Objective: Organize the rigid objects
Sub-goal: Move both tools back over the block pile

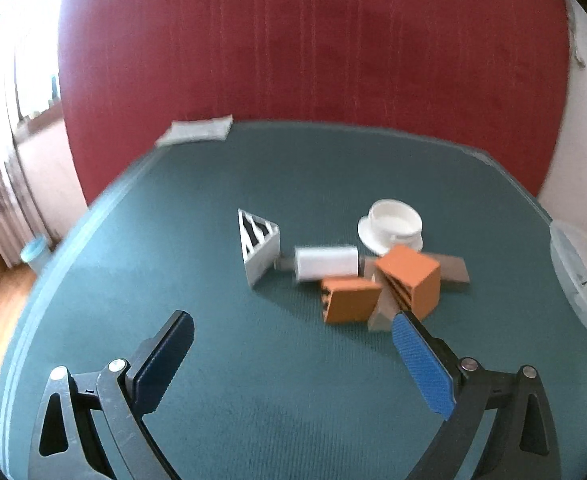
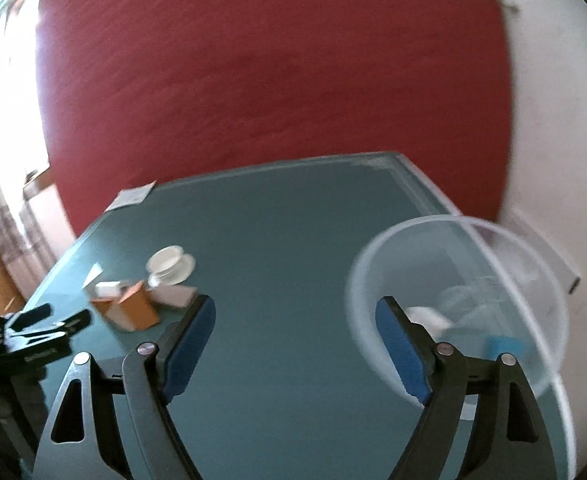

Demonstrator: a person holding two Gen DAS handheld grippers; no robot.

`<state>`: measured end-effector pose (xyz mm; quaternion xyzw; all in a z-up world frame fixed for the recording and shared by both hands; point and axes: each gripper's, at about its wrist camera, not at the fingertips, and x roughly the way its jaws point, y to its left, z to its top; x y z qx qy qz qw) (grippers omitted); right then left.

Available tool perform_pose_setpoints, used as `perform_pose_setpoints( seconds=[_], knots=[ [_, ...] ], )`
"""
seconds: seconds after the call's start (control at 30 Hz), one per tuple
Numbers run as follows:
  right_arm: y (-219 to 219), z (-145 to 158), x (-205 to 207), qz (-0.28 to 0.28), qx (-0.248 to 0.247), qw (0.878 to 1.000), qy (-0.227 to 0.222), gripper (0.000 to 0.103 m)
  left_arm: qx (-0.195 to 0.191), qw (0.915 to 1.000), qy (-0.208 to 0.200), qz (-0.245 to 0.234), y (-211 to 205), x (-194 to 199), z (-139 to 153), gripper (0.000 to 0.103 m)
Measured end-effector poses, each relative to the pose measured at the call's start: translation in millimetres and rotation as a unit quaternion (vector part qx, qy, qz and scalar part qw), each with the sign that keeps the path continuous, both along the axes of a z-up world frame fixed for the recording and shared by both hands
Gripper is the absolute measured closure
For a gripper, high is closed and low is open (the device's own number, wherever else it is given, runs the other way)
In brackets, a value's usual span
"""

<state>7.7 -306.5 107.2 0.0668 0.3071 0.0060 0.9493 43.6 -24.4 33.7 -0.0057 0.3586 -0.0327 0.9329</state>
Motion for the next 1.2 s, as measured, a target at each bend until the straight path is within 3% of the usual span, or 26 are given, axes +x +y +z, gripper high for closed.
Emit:
perform_pose_setpoints(
  seconds=[0.33, 0.7, 0.8, 0.87, 0.93, 0.97, 1.03, 1.2],
  knots=[
    [47.7, -21.4, 23.4, 0.053, 0.011, 0.997, 0.049, 0.02, -0.003, 0.9997, 0.024, 0.007, 6.6, 15.4, -4.8, 0.01],
    [52.1, -34.8, 33.5, 0.064, 0.03, 0.995, 0.072, 0.02, 0.003, 0.9991, 0.04, -0.013, -15.7, 33.7, -13.5, 0.015],
    [51.6, -36.0, 33.4, 0.064, 0.032, 0.995, 0.073, 0.02, -0.008, 0.9988, 0.048, -0.009, -17.9, 41.9, -15.9, 0.024],
    [51.4, -36.5, 33.3, 0.064, 0.033, 0.995, 0.075, 0.02, -0.013, 0.9985, 0.051, -0.011, -18.1, 44.3, -17.0, 0.042],
    [51.4, -36.3, 34.1, 0.065, 0.034, 0.994, 0.077, 0.02, -0.016, 0.9984, 0.053, -0.013, -18.1, 45.3, -20.4, 0.05],
    [52.3, -36.6, 34.6, 0.067, 0.035, 0.994, 0.078, 0.02, -0.02, 0.9983, 0.051, -0.017, -16.9, 45.4, -20.1, 0.061],
    [54.8, -37.4, 35.7, 0.071, 0.034, 0.994, 0.081, 0.021, -0.031, 0.9979, 0.049, -0.029, -14.6, 44.3, -19.3, 0.072],
    [74.4, -38.2, 37.8, 0.1, 0.026, 0.991, 0.087, 0.024, -0.05, 0.997, 0.048, -0.035, -4.8, 36.5, -18.5, 0.072]
  ],
)
